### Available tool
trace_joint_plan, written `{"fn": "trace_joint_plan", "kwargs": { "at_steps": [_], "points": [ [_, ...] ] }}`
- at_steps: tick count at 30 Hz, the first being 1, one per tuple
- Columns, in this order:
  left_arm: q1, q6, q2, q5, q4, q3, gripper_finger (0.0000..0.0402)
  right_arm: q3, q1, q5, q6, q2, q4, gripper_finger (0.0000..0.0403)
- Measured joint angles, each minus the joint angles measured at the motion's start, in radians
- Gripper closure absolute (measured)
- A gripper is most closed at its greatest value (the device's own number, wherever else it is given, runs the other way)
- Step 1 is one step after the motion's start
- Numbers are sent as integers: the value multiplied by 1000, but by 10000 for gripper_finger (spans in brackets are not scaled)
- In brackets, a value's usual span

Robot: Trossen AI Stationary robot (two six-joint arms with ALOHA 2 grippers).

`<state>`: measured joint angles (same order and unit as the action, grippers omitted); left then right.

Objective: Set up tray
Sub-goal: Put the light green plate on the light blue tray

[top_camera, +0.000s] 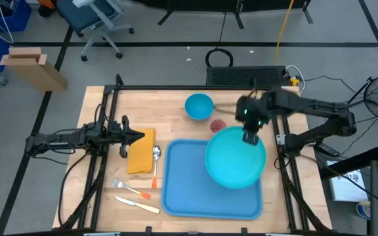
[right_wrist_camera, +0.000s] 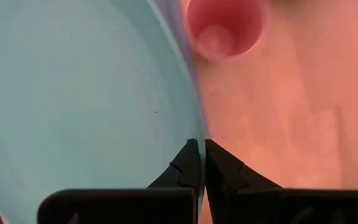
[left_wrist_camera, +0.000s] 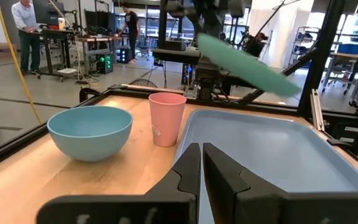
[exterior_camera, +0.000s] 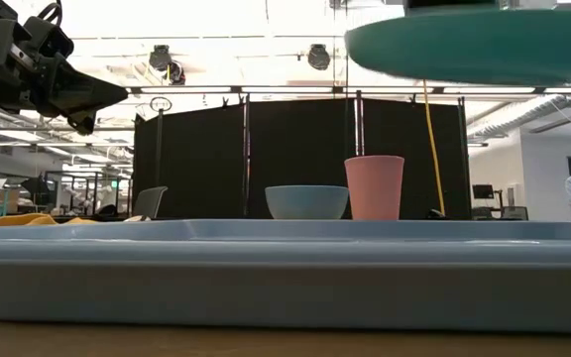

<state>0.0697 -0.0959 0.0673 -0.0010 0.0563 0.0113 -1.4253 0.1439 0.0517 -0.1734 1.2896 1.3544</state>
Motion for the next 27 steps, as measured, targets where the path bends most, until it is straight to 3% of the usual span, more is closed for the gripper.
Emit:
{"fn": "trace_joint_plan", "kwargs": {
  "at_steps": [6,14,27],
  "points": [
    [0,0,0,0,0,0,380,210,-119,6,-99,1,-166,402],
    [0,13,0,0,0,0,380,437,-170,80,-175,1,-352,402],
    [0,38,0,0,0,0,380,557,-173,109,-234,1,-491,402]
  ]
}}
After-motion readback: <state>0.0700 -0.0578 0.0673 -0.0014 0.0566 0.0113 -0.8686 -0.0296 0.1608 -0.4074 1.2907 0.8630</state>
